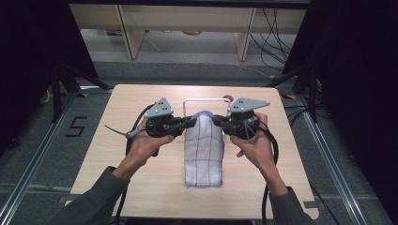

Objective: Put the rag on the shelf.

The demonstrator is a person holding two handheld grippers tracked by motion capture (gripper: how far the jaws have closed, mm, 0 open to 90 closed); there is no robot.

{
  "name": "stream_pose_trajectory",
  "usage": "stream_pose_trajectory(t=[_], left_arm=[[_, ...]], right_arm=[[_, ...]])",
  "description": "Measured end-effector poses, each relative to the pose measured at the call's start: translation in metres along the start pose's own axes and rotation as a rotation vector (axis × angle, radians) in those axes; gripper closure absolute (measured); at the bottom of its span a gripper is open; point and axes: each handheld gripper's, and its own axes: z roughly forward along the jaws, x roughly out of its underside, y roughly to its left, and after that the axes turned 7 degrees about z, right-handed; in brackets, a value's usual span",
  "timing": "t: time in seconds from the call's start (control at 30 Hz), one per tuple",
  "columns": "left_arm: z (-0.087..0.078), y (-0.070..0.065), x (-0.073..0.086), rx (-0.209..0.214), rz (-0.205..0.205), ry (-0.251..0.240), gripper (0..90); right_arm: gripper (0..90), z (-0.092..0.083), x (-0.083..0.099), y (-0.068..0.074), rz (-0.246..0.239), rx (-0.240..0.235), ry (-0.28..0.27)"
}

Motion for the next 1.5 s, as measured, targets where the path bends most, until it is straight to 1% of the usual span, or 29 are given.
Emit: stream_pose_trajectory(t=[0.03,0.07,0.1,0.2,0.23,0.27,0.3,0.33,0.37,0.4,0.43,0.57,0.6,0.63,0.67,0.73,0.8,0.97,1.03,1.1,1.17,1.2,1.23,1.27,1.3,1.37,1.4,1.43,1.5], left_arm=[[-0.001,0.001,-0.003,-0.004,0.002,-0.003,84.2],[-0.002,0.002,-0.009,-0.010,0.007,-0.007,84.2],[-0.003,0.003,-0.012,-0.012,0.008,-0.010,84.2],[-0.005,0.008,-0.027,-0.022,0.027,-0.013,84.2],[-0.005,0.010,-0.030,-0.028,0.027,-0.015,84.1],[-0.004,0.013,-0.034,-0.032,0.019,-0.017,84.2],[-0.004,0.016,-0.038,-0.033,0.011,-0.017,84.2],[-0.004,0.018,-0.040,-0.037,0.014,-0.016,84.2],[-0.003,0.020,-0.043,-0.044,0.019,-0.014,84.2],[-0.002,0.023,-0.046,-0.051,0.027,-0.009,84.2],[-0.002,0.026,-0.050,-0.057,0.022,-0.010,84.2],[0.002,0.034,-0.059,-0.070,0.016,-0.003,84.2],[0.003,0.037,-0.061,-0.068,0.007,-0.004,84.2],[0.004,0.038,-0.063,-0.070,0.003,-0.004,84.2],[0.006,0.040,-0.065,-0.069,-0.001,-0.002,84.2],[0.009,0.045,-0.068,-0.073,-0.006,0.002,84.2],[0.012,0.050,-0.070,-0.081,-0.013,0.010,84.1],[0.019,0.061,-0.076,-0.070,-0.049,0.008,84.1],[0.022,0.066,-0.079,-0.087,-0.042,0.019,84.1],[0.024,0.071,-0.083,-0.091,-0.054,0.013,84.1],[0.026,0.076,-0.088,-0.097,-0.057,0.008,84.0],[0.027,0.078,-0.091,-0.102,-0.062,0.005,84.0],[0.028,0.080,-0.092,-0.104,-0.064,0.008,83.9],[0.030,0.083,-0.094,-0.108,-0.073,0.004,83.9],[0.032,0.085,-0.096,-0.104,-0.083,-0.001,83.7],[0.036,0.092,-0.099,-0.105,-0.113,-0.020,83.7],[0.039,0.095,-0.100,-0.108,-0.120,-0.019,83.7],[0.041,0.098,-0.101,-0.110,-0.126,-0.020,83.5],[0.045,0.104,-0.102,-0.117,-0.132,-0.023,83.3]], right_arm=[[85.7,-0.001,-0.005,0.000,-0.001,-0.003,0.000],[85.7,-0.002,-0.009,-0.001,-0.021,-0.008,-0.002],[85.8,-0.005,-0.015,-0.001,-0.009,0.005,0.000],[85.8,-0.007,-0.030,-0.004,-0.021,0.013,-0.007],[85.8,-0.008,-0.035,-0.007,-0.030,0.025,-0.020],[85.8,-0.008,-0.039,-0.007,-0.015,0.021,-0.014],[85.8,-0.009,-0.044,-0.010,-0.010,0.038,-0.015],[85.8,-0.008,-0.048,-0.013,-0.021,0.037,-0.016],[85.8,-0.008,-0.050,-0.012,0.010,0.043,-0.017],[85.8,-0.009,-0.054,-0.016,-0.006,0.048,-0.015],[85.8,-0.008,-0.058,-0.018,-0.009,0.054,-0.020],[85.8,-0.008,-0.069,-0.026,0.017,0.064,-0.030],[85.8,-0.008,-0.072,-0.028,0.018,0.068,-0.026],[85.8,-0.008,-0.074,-0.030,0.040,0.072,-0.024],[85.8,-0.007,-0.076,-0.033,0.015,0.072,-0.031],[85.8,-0.006,-0.079,-0.035,0.042,0.079,-0.028],[85.8,-0.003,-0.083,-0.040,0.030,0.089,-0.033],[85.8,0.002,-0.089,-0.049,0.063,0.095,-0.032],[85.8,0.003,-0.093,-0.055,0.057,0.103,-0.044],[85.8,0.004,-0.097,-0.057,0.080,0.105,-0.049],[85.7,0.006,-0.102,-0.060,0.073,0.118,-0.059],[85.7,0.007,-0.104,-0.060,0.092,0.112,-0.051],[85.7,0.009,-0.108,-0.063,0.082,0.119,-0.056],[85.7,0.009,-0.110,-0.064,0.087,0.129,-0.052],[85.7,0.011,-0.113,-0.066,0.083,0.144,-0.067],[85.7,0.014,-0.118,-0.069,0.090,0.148,-0.069],[85.6,0.016,-0.122,-0.072,0.098,0.155,-0.069],[85.6,0.018,-0.124,-0.075,0.089,0.167,-0.072],[85.5,0.022,-0.127,-0.079,0.104,0.181,-0.074]])
